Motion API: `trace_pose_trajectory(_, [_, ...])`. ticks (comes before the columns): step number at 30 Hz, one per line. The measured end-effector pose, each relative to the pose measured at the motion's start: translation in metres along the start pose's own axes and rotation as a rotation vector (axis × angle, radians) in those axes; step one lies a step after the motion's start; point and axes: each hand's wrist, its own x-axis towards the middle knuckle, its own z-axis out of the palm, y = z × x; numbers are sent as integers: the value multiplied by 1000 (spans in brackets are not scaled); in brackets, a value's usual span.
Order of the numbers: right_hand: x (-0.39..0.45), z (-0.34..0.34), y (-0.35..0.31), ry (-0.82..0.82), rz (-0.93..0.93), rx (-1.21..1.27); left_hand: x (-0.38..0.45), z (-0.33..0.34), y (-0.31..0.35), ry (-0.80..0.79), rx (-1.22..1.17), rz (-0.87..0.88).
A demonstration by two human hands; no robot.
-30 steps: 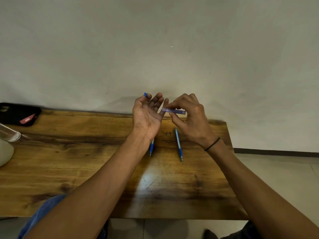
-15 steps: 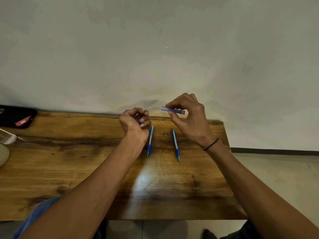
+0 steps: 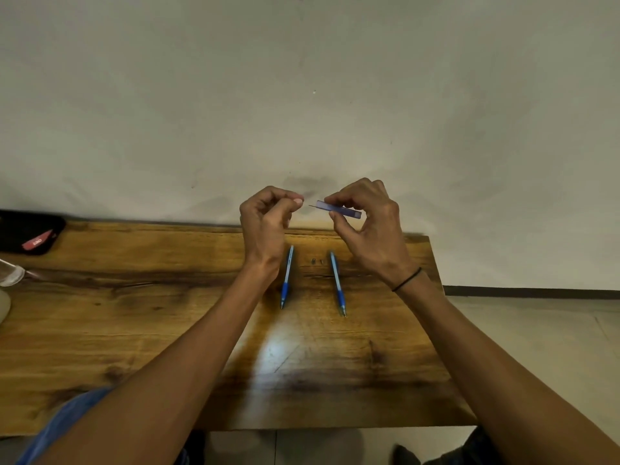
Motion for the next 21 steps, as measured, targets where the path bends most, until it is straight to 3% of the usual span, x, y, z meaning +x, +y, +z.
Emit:
trace_pose_trajectory(13, [-1,3,4,25,-14,-9,-2,3,-4,-37,162,131])
trace_pose_trajectory(21, [-1,3,5,26,-16,-7,0,2,-1,-20,203,110])
